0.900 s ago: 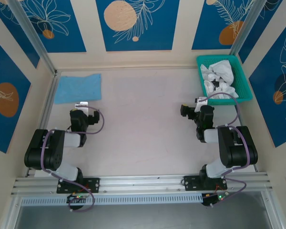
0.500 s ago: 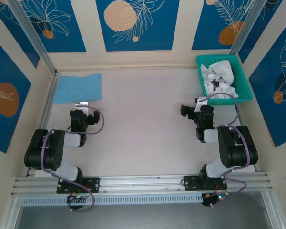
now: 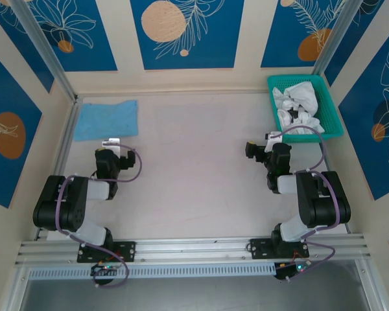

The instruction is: Fold and stack the t-shirts

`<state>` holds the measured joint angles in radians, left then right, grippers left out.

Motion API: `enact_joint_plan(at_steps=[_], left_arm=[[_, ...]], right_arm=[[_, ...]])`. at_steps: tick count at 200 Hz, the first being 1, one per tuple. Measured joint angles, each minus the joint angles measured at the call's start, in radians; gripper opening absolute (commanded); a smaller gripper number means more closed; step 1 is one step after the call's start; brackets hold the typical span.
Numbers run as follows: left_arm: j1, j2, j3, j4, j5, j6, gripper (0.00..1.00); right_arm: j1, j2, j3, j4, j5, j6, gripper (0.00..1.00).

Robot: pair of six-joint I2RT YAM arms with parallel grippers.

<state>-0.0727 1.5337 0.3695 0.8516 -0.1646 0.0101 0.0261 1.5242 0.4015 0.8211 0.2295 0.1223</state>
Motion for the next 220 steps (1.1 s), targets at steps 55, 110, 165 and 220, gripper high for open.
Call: enact_joint_plan(at_steps=[55,110,165,220], left_arm=[[-0.003,-0.137,0.089,-0.269,0.001,0.0,1.0],[-0.028,-0.39,0.349,-0.515,0.127,-0.232,1.0],[-0.029,-0.352,0.407,-0.623,0.309,-0.546,1.0],[-0.197,-0.215,0.422,-0.691,0.347,-0.624,1.0]], right_arm=[[0.114,-0.124,-0.05,-0.053,0.154,-0.028,0.99],[0.084,-0.635,0.12,-0.477,0.175,0.211,0.99],[-0.097,-0.695,0.269,-0.87,0.159,0.525,0.99],[-0.143,-0.098,0.784,-1.184,0.219,0.547,0.99]])
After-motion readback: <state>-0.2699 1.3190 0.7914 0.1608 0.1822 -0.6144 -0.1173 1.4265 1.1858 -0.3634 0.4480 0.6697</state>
